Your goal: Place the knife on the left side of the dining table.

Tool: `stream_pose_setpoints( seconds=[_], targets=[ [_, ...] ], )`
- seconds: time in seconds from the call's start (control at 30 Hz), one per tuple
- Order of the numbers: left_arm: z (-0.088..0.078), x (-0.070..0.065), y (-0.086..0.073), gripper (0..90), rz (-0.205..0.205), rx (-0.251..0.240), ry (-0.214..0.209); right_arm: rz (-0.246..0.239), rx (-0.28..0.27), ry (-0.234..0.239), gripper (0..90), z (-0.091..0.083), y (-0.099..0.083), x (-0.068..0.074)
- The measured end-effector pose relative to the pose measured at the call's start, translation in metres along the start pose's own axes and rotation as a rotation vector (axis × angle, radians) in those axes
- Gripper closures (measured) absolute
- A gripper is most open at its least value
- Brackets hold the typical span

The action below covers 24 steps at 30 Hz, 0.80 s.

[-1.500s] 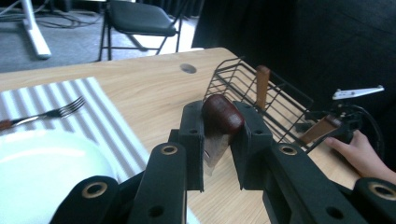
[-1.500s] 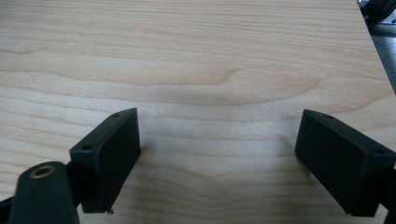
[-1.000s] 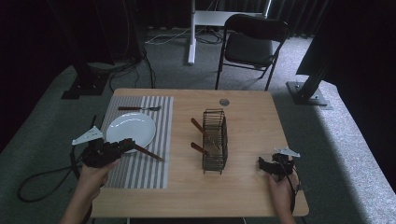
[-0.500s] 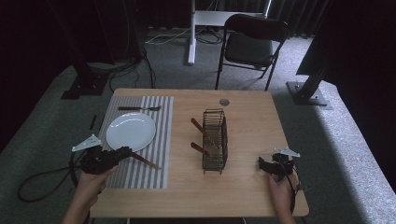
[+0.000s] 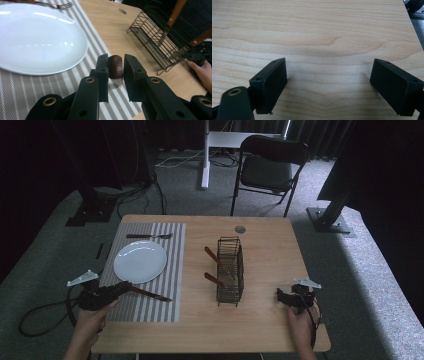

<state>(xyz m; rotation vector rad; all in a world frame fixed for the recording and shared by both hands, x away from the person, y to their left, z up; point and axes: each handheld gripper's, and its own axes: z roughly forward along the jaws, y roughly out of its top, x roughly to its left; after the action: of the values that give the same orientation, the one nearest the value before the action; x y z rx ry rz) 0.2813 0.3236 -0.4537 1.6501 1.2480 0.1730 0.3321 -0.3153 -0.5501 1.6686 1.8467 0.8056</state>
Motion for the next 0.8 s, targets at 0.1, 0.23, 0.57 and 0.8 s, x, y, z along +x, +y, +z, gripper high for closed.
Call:
stream_pose_setpoints(
  seconds=[0.1, 0.23, 0.57, 0.8],
  targets=[
    [0.000, 0.009, -0.005, 71.9, -0.032, -0.001, 0.006, 0.000, 0.000, 0.000, 13.5, 0.000, 0.000, 0.000],
    [0.001, 0.021, -0.012, 69.5, -0.073, 0.000, 0.021, 0.000, 0.000, 0.000, 13.5, 0.000, 0.000, 0.000],
    [0.011, 0.042, -0.031, 57.1, -0.122, 0.033, 0.097, 0.000, 0.000, 0.000, 13.5, 0.000, 0.000, 0.000],
    [0.021, 0.045, -0.039, 46.6, -0.110, 0.070, 0.165, 0.000, 0.000, 0.000, 13.5, 0.000, 0.000, 0.000]
  ],
)
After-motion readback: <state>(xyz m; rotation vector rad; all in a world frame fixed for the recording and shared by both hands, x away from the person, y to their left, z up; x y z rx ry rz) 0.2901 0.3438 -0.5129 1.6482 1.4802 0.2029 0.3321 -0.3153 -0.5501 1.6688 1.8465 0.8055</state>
